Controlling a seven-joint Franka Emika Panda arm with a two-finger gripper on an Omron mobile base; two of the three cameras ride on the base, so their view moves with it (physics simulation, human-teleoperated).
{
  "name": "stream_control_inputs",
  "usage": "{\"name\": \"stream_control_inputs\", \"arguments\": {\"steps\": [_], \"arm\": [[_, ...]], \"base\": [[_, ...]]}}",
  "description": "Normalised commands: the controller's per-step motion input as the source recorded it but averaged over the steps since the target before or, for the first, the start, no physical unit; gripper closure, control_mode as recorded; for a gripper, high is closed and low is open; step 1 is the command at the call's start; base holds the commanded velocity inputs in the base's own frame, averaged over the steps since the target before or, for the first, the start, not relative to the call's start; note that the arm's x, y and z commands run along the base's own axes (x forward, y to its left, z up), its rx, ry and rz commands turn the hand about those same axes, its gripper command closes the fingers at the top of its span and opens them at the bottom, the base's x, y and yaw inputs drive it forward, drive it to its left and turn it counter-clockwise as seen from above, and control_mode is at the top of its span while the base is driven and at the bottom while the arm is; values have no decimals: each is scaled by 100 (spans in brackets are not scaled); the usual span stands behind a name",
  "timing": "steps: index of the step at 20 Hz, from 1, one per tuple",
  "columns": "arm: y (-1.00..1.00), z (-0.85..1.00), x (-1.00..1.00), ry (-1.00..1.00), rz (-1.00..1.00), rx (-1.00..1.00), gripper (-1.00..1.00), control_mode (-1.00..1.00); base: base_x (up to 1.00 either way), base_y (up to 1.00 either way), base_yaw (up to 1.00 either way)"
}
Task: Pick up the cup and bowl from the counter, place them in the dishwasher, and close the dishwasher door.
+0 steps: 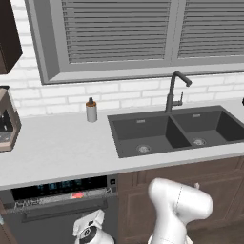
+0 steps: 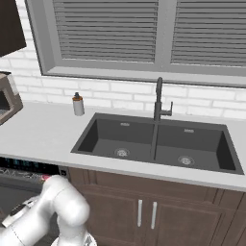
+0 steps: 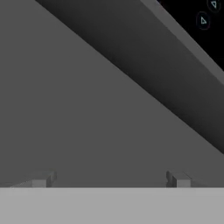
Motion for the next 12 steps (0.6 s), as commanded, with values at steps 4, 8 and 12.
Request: {"name": "stream_control_inputs", "arguments": {"steps": [4,8,12], "arm": [[1,-70,100,-10,-8,0,-100,-100],[0,-73,100,-13,-5,0,-100,-100],[0,-77,100,-12,-3,0,-100,-100]], "base": [[0,0,0],[0,0,0],[0,0,0]]}}
